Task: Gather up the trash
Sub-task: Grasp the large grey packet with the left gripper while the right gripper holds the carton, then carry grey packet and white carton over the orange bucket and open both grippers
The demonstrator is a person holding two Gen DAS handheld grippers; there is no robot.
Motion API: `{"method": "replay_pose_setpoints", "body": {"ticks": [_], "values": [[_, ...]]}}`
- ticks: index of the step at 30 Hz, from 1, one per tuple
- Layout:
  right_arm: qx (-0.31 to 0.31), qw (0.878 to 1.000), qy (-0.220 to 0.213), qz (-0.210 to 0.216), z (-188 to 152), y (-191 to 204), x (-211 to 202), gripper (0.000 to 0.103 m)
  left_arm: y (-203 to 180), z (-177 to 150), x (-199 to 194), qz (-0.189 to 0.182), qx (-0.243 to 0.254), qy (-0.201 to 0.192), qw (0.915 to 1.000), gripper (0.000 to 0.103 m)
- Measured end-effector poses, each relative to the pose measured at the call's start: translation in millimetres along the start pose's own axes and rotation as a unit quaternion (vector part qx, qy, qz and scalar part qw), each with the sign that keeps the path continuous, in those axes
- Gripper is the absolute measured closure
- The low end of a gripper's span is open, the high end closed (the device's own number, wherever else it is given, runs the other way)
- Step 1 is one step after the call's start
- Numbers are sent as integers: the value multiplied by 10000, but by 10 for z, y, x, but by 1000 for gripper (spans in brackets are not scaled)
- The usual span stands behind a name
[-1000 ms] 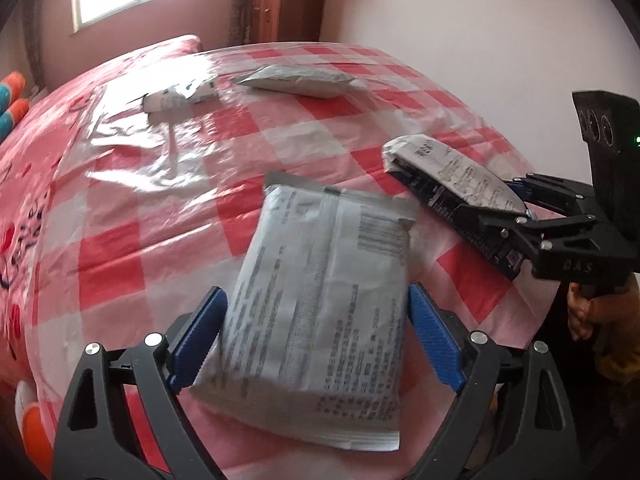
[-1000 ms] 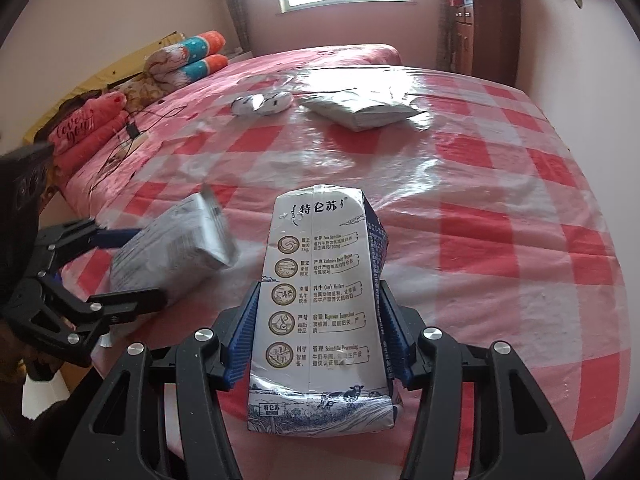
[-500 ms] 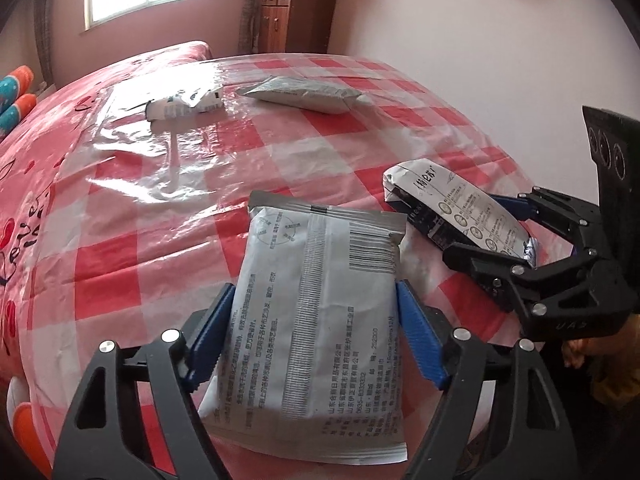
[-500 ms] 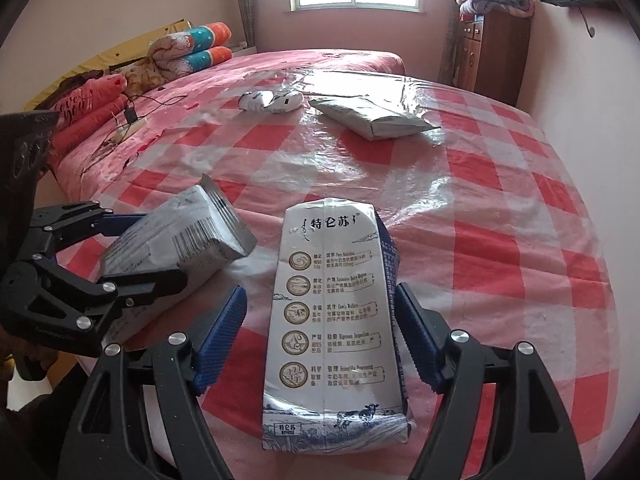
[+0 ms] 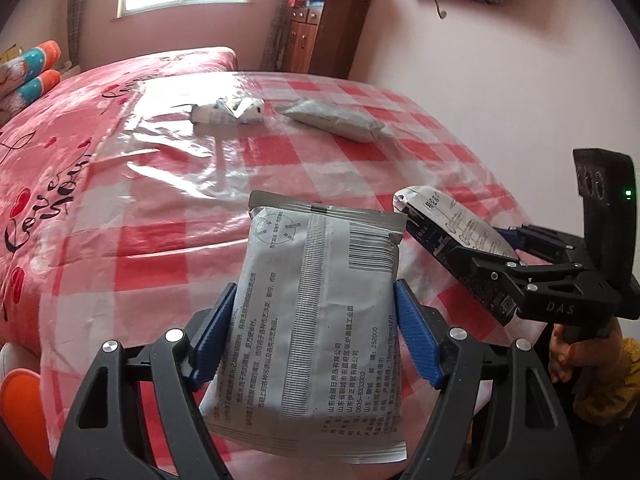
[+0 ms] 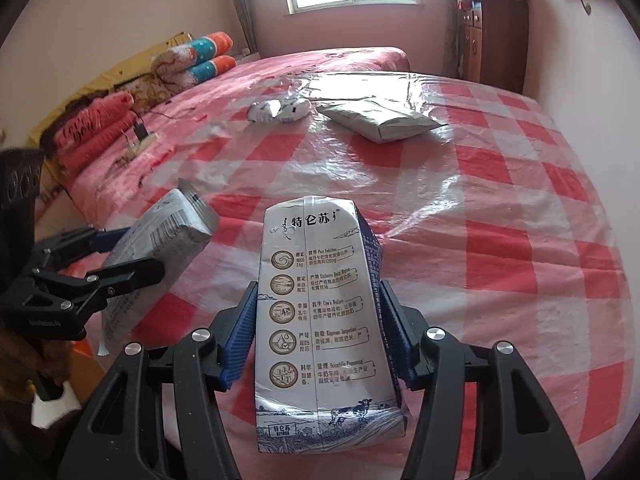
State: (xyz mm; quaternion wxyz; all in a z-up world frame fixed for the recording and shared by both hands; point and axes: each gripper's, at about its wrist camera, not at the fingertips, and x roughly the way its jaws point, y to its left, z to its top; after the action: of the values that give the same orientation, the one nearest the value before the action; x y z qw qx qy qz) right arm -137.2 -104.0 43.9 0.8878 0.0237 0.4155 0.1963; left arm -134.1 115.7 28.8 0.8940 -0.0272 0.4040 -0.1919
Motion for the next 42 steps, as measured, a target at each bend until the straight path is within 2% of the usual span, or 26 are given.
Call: {"method": "replay_pose_setpoints", "body": {"ticks": [13,20,24,29,32,35,42], "values": [[433,9939,20,1013,246,246,-105,45,341,-68,-511,323,-395,-443,9977,26],[20,9875,161,1566,412,793,-53,45,675,-251,-798,659,-718,-533,9938,26],[-298,9803,320,1924,493,1190,41,45,937,-414,-1006,943,-1028,-581,9885,26],[-787,9669,575,2360,553,1773,197,44,1298,-671,-1248,1361,-1455,-565,9783,26],[-1064,9573,724,2590,556,2111,279,44,1544,-857,-1381,1573,-1807,-548,9693,26],[-1342,9478,850,2764,546,2439,367,44,1786,-1061,-1484,1846,-2158,-496,9576,26],[-1803,9281,1067,3077,485,3064,590,44,2191,-1408,-1623,2179,-2796,-453,9340,26]]}}
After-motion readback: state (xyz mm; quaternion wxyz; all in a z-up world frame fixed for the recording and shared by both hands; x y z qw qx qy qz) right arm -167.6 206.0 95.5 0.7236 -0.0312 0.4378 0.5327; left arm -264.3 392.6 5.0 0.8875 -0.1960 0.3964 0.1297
